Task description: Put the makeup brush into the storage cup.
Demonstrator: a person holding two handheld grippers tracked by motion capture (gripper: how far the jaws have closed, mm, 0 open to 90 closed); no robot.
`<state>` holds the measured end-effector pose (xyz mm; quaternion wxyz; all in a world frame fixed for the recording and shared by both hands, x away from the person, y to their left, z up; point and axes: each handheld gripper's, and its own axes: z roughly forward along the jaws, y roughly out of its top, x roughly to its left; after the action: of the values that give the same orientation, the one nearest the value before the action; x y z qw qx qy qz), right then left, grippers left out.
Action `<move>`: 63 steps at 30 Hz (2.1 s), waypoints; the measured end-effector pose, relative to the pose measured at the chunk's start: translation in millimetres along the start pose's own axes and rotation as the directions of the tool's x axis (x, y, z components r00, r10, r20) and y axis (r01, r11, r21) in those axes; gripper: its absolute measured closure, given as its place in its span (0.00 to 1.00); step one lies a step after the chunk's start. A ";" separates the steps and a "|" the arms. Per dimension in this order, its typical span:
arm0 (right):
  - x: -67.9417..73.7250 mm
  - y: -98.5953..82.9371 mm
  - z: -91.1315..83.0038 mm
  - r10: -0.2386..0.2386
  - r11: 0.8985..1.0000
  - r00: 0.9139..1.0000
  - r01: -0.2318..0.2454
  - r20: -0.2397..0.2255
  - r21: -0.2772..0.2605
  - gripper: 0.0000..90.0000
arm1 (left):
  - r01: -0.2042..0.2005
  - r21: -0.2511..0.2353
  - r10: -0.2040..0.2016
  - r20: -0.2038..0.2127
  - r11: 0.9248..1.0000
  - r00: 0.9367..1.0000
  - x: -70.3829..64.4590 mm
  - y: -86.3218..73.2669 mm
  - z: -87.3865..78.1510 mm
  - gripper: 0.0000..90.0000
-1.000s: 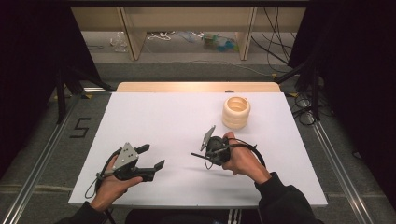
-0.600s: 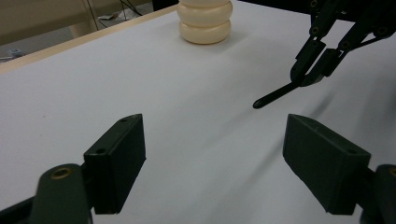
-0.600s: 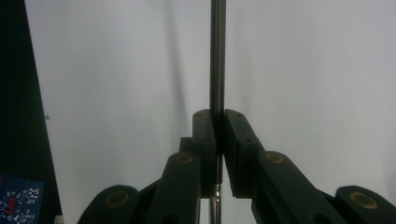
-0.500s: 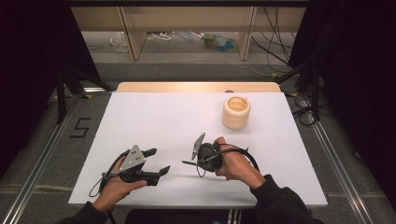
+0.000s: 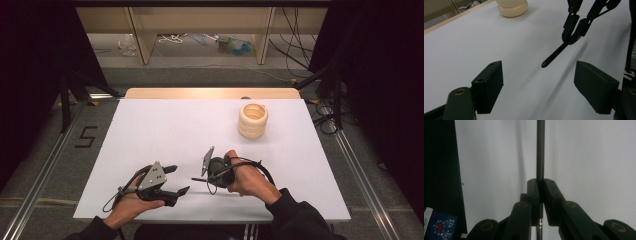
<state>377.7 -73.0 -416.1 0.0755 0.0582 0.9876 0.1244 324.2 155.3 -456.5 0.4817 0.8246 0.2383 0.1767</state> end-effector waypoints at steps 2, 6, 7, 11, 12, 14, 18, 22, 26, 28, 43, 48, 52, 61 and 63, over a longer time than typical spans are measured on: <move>0.0 0.2 -0.3 -0.014 1.000 1.000 0.014 0.001 0.007 0.93 | 0.005 0.003 -0.005 0.006 1.000 1.000 -1.4 -0.2 0.5 0.27; 1.4 3.1 0.6 -0.059 0.998 0.998 0.059 0.008 -0.006 0.93 | -0.007 0.023 0.006 0.033 1.000 0.999 -3.5 0.2 2.7 0.28; 1.5 4.4 1.0 -0.087 0.996 0.996 0.087 0.004 -0.013 0.93 | -0.009 0.030 0.008 0.033 0.999 0.999 -4.5 0.5 3.0 0.29; 6.1 6.0 1.1 -0.064 0.998 0.998 0.064 -0.004 -0.005 0.93 | -0.013 0.040 0.011 0.047 0.999 0.999 -6.4 1.4 4.2 0.30; 7.0 7.4 1.5 -0.083 0.996 0.997 0.083 -0.004 -0.012 0.93 | -0.010 0.045 0.008 0.057 0.999 0.998 -6.7 1.5 4.7 0.31; 9.7 7.9 1.3 -0.057 0.998 0.998 0.057 -0.018 -0.011 0.93 | -0.013 0.051 0.010 0.059 0.999 0.998 -6.8 1.5 4.9 0.32; 13.5 11.0 2.2 -0.081 0.997 0.996 0.081 -0.021 -0.012 0.93 | -0.002 0.066 -0.003 0.077 0.998 0.997 -5.9 1.1 5.7 0.35; 15.0 13.3 1.7 -0.121 0.993 0.992 0.121 -0.020 -0.003 0.93 | 0.032 0.067 -0.039 0.109 0.997 0.993 -6.6 1.7 7.0 0.39; 16.6 14.3 2.3 -0.126 0.992 0.992 0.126 -0.026 -0.005 0.93 | 0.021 0.081 -0.030 0.121 0.997 0.992 -9.1 3.2 8.5 0.42; 19.0 15.1 2.7 -0.123 0.992 0.991 0.122 -0.044 -0.015 0.93 | 0.009 0.097 -0.022 0.127 0.995 0.992 -10.1 4.0 10.1 0.44; 24.5 18.0 3.2 -0.157 0.988 0.986 0.156 -0.054 -0.021 0.93 | -0.030 0.131 0.006 0.178 0.991 0.984 -15.5 4.0 16.1 0.52; 22.7 18.2 4.1 -0.203 0.979 0.978 0.202 -0.047 -0.015 0.93 | -0.034 0.146 0.007 0.184 0.989 0.983 -15.1 4.0 16.2 0.53; 23.9 19.0 5.1 -0.215 0.977 0.975 0.214 -0.051 -0.017 0.93 | -0.029 0.149 0.000 0.194 0.988 0.981 -15.4 4.6 15.9 0.55; 29.1 20.1 4.5 -0.201 0.979 0.977 0.202 -0.068 0.009 0.93 | -0.017 0.156 -0.019 0.225 0.988 0.974 -16.8 4.0 17.6 0.60; 29.1 20.2 4.4 -0.204 0.979 0.977 0.205 -0.067 0.008 0.93 | -0.023 0.162 -0.014 0.225 0.986 0.974 -16.9 4.2 17.2 0.60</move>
<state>351.8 -48.6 -419.1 0.0547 -0.0472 0.9913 0.1104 320.2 131.8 -462.0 0.4358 0.8766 0.1939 0.0630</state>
